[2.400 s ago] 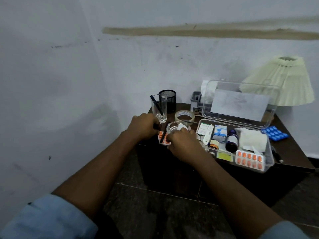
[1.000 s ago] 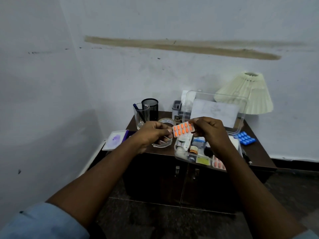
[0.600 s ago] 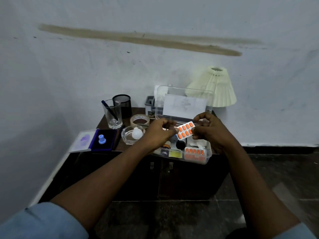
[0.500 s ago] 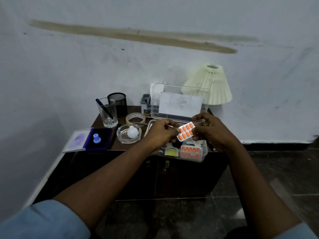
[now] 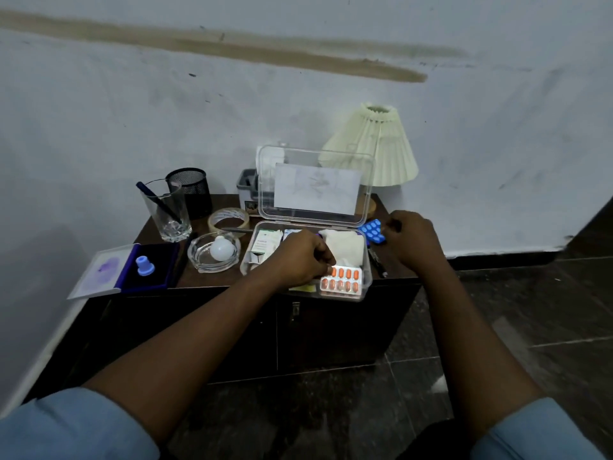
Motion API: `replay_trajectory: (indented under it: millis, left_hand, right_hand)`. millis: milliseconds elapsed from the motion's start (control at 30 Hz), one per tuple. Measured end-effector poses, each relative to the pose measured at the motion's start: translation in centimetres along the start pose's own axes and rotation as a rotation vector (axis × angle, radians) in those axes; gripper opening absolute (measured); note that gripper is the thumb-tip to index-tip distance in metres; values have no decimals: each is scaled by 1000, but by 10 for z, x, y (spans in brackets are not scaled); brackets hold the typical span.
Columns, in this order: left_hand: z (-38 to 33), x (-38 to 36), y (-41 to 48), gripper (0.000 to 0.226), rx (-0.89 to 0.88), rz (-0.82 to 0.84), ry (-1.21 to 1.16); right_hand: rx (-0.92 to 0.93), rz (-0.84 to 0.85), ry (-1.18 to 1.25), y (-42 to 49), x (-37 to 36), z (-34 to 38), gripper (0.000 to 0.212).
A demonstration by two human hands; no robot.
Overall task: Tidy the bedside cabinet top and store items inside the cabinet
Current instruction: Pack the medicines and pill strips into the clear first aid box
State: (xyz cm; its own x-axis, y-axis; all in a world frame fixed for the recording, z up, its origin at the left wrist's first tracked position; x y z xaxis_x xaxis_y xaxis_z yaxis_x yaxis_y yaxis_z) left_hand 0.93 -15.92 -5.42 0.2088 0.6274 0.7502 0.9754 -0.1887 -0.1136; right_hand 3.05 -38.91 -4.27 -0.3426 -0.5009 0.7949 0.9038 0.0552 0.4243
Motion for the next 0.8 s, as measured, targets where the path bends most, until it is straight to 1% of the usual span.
replay_trajectory:
  millis: [33,67,133,167,200,267,333,467,567,633,700,800]
  left_hand:
    - [-1,-1,-1,18,-4,-4,7]
    - [-1,-3,-1,20,-9,-9,16]
    - [0,-6,-3,26,-15,-22,36]
    - [1,-7,-3,28,-15,-26,38]
    - [2,-7,-3,28,-16,-31,35]
    - [4,-7,-2,26,-23,-40,26]
    - [5,-6,-3,24,-35,-47,12]
    - [9,-4,-4,24,-49,-34,-21]
    - [11,1,-3,23,-60,-67,-42]
    - [11,5,-3,24,-57,-79,-71]
    - [12,9,-4,24,-51,-88,-129]
    - [15,16,-5,16,-33,-138,-167]
  right_hand:
    - [-49,-29,-28,3,-2,-12,9]
    - [-90,-28,-57,5,-6,-22,16]
    - [-147,74,-96,9,-19,-34,35]
    - [-170,131,-108,10,-26,-38,40]
    - [-191,175,-114,11,-33,-40,41]
    - [-201,244,-149,11,-43,-44,38]
    - [-201,283,-189,10,-47,-45,35]
    - [-239,185,-181,11,-44,-50,33]
    - [-261,207,-159,9,-45,-54,36]
    - [-277,192,-134,10,-42,-56,32]
    - [-277,110,-75,9,-38,-56,29]
    - [-278,-55,91,5,-30,-54,32]
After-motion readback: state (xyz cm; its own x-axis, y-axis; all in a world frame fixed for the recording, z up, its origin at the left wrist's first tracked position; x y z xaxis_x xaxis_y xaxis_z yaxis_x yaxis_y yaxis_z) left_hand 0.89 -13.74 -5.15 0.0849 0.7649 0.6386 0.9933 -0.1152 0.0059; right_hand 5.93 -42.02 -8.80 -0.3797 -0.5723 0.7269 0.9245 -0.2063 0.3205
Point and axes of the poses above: each hand's wrist, its own y-axis towards the middle knuckle, its own x-axis out of the back of the hand, z = x × y, the point moved 4 cm from there along y, towards the middle knuckle, and after that the axes turned 14 degrees about x, right-handed, at the moved point
